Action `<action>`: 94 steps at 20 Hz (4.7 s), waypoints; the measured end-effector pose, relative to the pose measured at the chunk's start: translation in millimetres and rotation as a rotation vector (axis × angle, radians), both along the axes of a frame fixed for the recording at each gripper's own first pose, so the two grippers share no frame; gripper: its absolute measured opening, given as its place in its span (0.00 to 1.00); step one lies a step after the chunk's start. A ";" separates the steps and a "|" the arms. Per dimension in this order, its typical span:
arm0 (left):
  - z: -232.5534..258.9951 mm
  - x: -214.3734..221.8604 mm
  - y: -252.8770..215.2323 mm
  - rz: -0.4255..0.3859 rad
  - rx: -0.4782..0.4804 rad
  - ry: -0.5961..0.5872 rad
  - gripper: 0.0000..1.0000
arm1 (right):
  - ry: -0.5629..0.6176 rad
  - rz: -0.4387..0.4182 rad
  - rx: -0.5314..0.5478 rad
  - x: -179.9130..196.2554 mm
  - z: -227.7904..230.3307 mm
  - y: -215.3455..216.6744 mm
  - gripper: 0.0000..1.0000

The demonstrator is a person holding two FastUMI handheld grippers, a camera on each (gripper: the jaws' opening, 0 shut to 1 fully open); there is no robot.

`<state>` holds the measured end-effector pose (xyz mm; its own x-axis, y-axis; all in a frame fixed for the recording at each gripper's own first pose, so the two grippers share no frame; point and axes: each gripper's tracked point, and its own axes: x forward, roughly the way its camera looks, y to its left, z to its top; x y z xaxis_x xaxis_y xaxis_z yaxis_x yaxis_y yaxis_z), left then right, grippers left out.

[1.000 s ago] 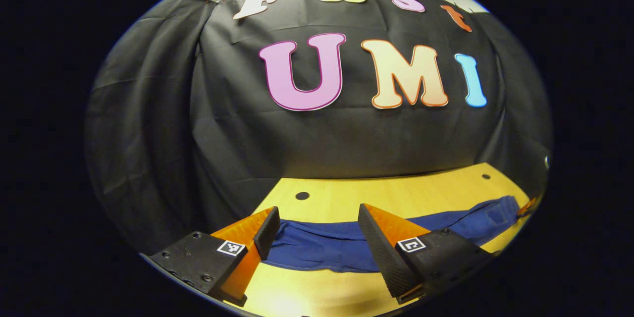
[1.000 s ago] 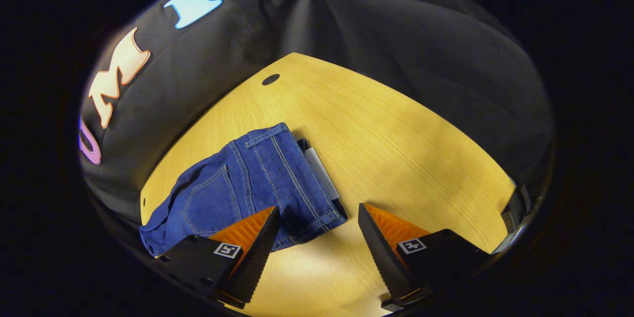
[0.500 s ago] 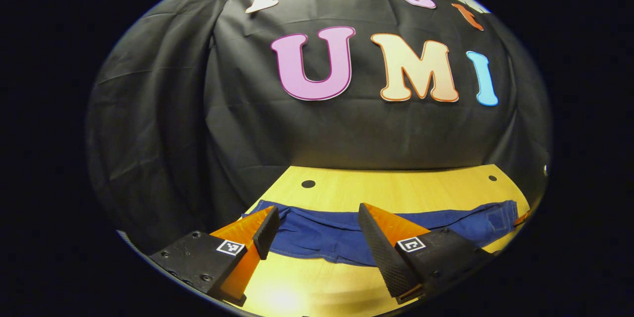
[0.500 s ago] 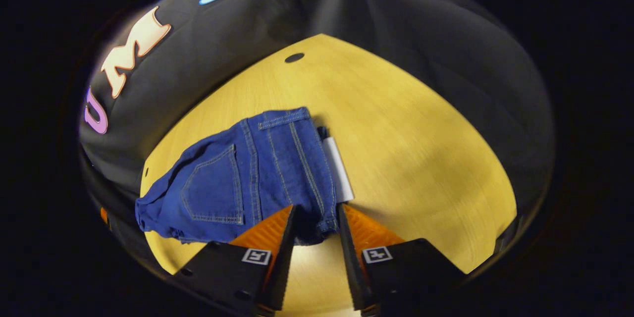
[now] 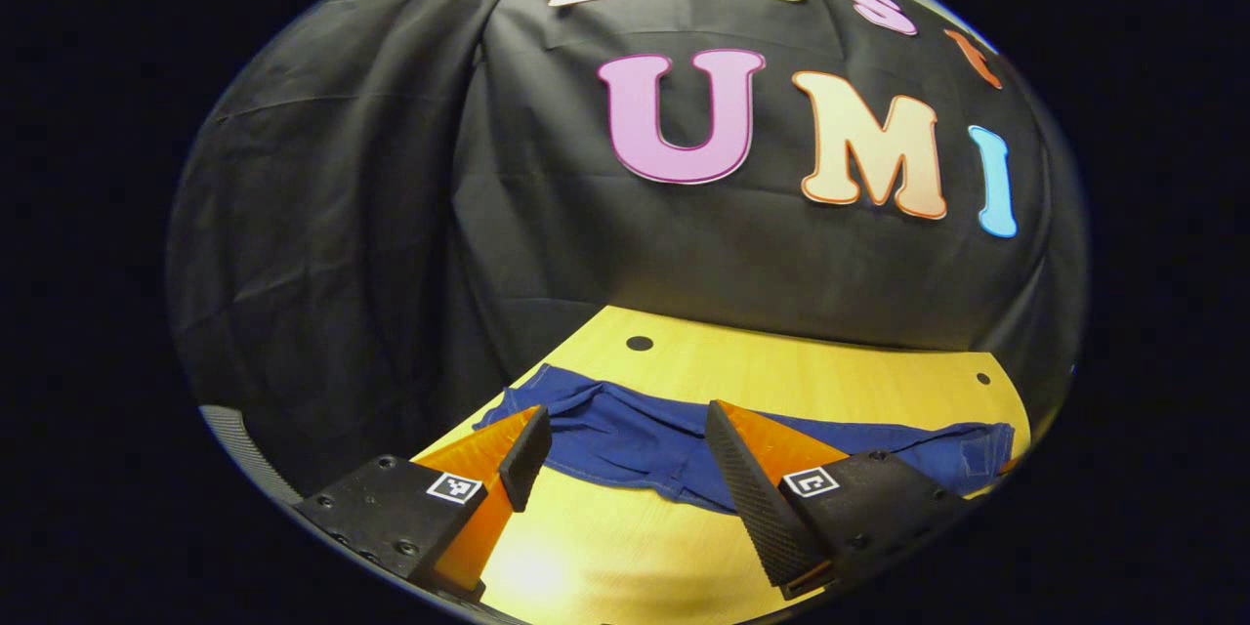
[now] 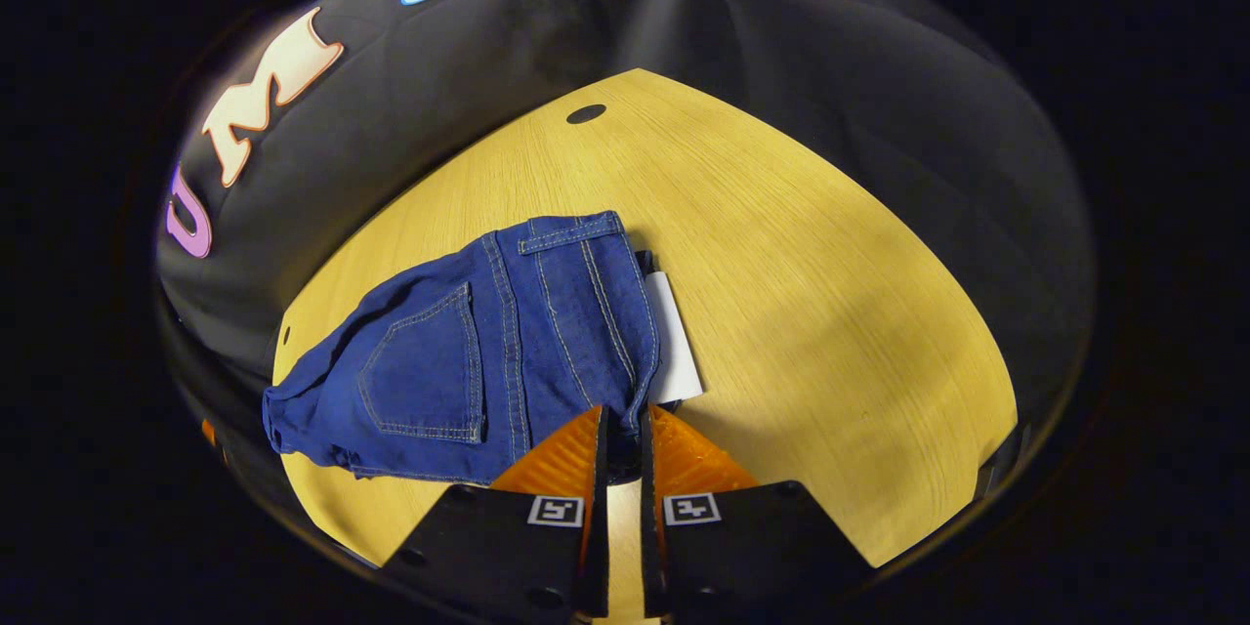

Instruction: Grasp the waist and the cuffs of the jeans and fold them to make the two legs overlap; first hold the waist and fold one-third of the jeans toward the cuffs, then hold the cuffs and fold the remaining one-third in the same direction to finish folding.

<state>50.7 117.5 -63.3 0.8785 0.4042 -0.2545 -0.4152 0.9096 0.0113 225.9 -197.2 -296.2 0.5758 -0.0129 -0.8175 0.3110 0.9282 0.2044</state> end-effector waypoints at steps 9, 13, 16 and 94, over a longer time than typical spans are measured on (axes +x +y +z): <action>-40.9 -20.0 79.4 0.082 -0.079 0.060 0.95 | -0.185 0.009 -0.123 15.1 78.5 22.7 0.04; -50.3 -17.5 109.3 0.073 -0.105 0.067 0.94 | -0.294 0.055 -0.181 42.0 139.1 80.2 0.04; -54.5 -14.5 127.5 0.053 -0.098 0.080 0.95 | -0.375 0.124 -0.211 57.5 174.6 141.9 0.03; -51.7 134.5 135.5 -0.378 -0.308 0.086 0.00 | -0.502 0.131 -0.083 -31.9 122.3 281.7 0.92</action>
